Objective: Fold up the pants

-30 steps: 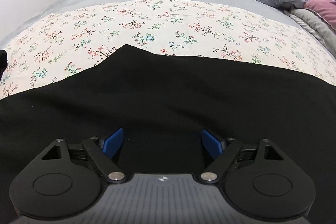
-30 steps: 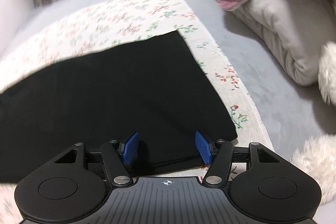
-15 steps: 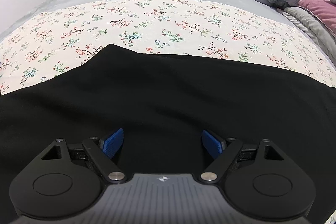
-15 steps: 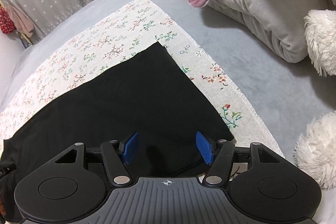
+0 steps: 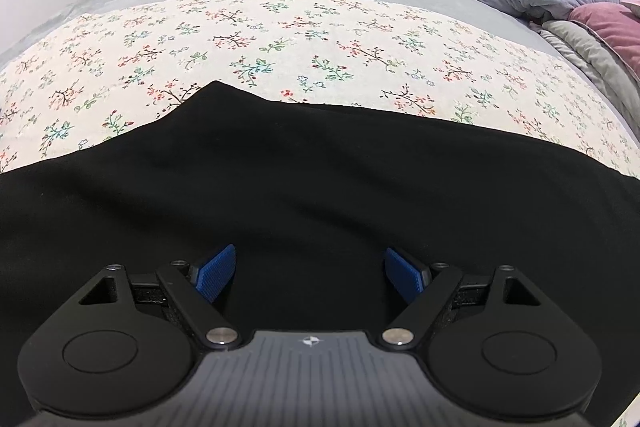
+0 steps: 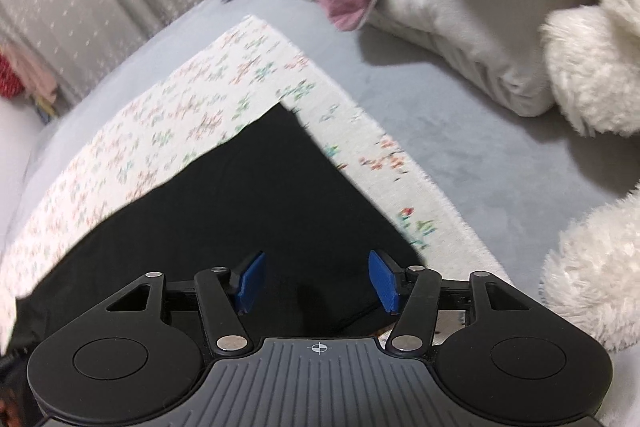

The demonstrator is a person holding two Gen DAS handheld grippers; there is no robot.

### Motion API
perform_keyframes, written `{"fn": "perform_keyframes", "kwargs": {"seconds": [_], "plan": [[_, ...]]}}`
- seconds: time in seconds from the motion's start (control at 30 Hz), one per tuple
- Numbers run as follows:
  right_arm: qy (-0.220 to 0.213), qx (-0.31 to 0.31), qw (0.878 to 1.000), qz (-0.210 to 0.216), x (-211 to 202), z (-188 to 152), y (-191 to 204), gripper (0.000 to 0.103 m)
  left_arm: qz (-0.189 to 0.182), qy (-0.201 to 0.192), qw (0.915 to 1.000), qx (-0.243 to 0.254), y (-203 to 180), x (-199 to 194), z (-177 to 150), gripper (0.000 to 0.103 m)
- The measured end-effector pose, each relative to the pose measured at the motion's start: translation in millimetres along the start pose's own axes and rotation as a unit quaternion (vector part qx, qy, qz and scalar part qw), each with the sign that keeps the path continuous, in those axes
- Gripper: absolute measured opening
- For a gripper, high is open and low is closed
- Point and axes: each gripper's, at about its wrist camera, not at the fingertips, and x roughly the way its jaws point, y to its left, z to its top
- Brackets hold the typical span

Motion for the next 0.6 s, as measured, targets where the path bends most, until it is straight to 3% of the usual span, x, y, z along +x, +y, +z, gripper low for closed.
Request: {"fn": "perform_keyframes", "kwargs": {"seconds": [0.1, 0.27, 0.37, 0.47, 0.6], "plan": [[-0.018, 0.012, 0.999, -0.031, -6.1, 3.5, -9.4, 0.059, 0.005, 0.002, 1.0, 0.001, 1.1, 0.0, -0.5, 0.088], [-0.022, 0.062, 0.997, 0.036, -12.9, 4.4, -28.6, 0.059, 0.005, 0.003, 1.0, 0.003, -0.5, -0.1, -1.9, 0.088], [-0.02, 0.077, 0.995, 0.051, -10.7, 5.7, -31.8, 0.058, 0.005, 0.003, 1.0, 0.003, -1.7, -0.1, -1.5, 0.088], [-0.016, 0.07, 0.997, 0.037, -7.4, 6.4, -27.8, 0.057, 0.006, 0.002, 1.0, 0.006, -2.0, -0.5, -2.1, 0.088], [-0.012, 0.059, 0.998, -0.019, -3.1, 7.5, -28.3, 0.056, 0.005, 0.002, 1.0, 0.008, -1.2, -0.7, -2.7, 0.088]]}}
